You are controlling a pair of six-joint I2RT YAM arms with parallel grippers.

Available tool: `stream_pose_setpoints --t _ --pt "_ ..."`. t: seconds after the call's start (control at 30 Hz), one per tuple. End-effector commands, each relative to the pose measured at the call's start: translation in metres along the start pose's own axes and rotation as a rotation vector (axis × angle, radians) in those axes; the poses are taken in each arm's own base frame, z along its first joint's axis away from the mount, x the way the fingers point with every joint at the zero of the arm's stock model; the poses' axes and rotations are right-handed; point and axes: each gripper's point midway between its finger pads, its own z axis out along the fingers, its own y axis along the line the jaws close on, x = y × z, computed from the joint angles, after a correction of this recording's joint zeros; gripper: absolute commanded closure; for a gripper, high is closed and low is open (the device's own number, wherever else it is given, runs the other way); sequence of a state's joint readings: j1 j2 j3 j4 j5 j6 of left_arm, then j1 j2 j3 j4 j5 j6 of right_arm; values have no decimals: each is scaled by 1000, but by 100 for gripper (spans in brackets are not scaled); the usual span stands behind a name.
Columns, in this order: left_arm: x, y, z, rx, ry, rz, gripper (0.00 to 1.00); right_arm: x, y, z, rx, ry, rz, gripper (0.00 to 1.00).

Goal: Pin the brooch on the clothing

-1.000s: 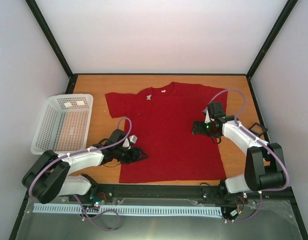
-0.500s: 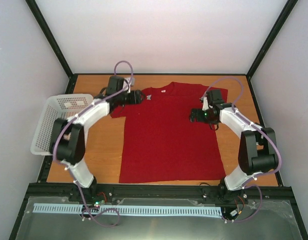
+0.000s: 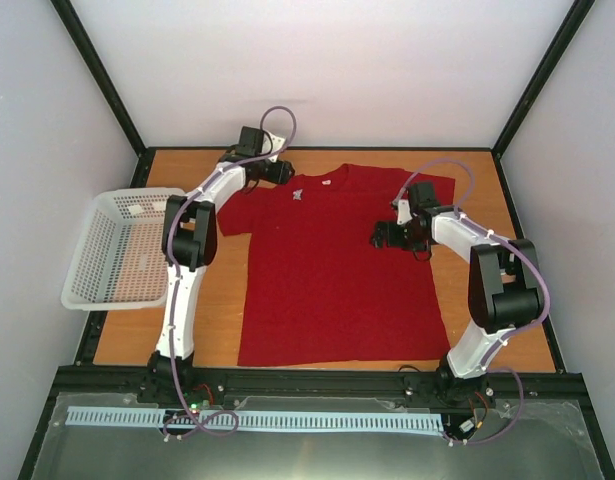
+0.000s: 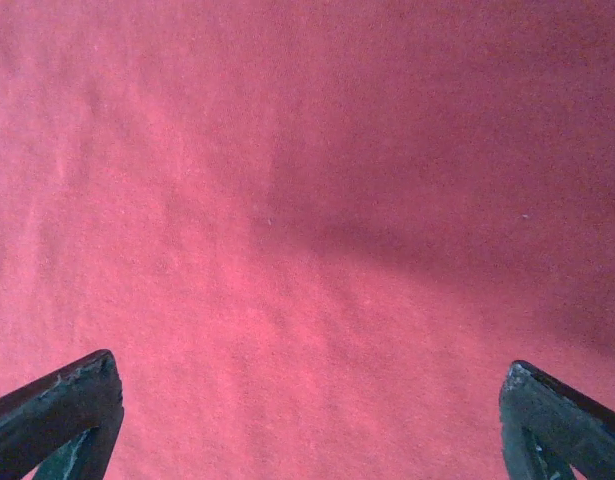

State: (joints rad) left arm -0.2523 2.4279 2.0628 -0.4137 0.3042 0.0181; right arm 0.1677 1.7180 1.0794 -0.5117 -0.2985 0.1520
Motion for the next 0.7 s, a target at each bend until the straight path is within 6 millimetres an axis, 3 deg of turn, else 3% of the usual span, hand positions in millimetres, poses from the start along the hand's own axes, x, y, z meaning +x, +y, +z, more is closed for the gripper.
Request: stream_pose_setpoints --t 0.0,0.13,0.33,0.47,0.67 --pt "4 -5 8 64 19 67 36 2 2 5 -27 2 -15 0" --pt "22 -6 20 87 67 54 37 0 4 4 -33 -3 -16 0" --pt "48 11 35 18 125 70 39 0 3 3 -29 -7 -18 0" --pt "48 25 42 -49 120 99 56 5 5 7 -33 9 -16 0" --pt "27 35 44 -103 50 159 78 23 9 18 -39 50 -15 0"
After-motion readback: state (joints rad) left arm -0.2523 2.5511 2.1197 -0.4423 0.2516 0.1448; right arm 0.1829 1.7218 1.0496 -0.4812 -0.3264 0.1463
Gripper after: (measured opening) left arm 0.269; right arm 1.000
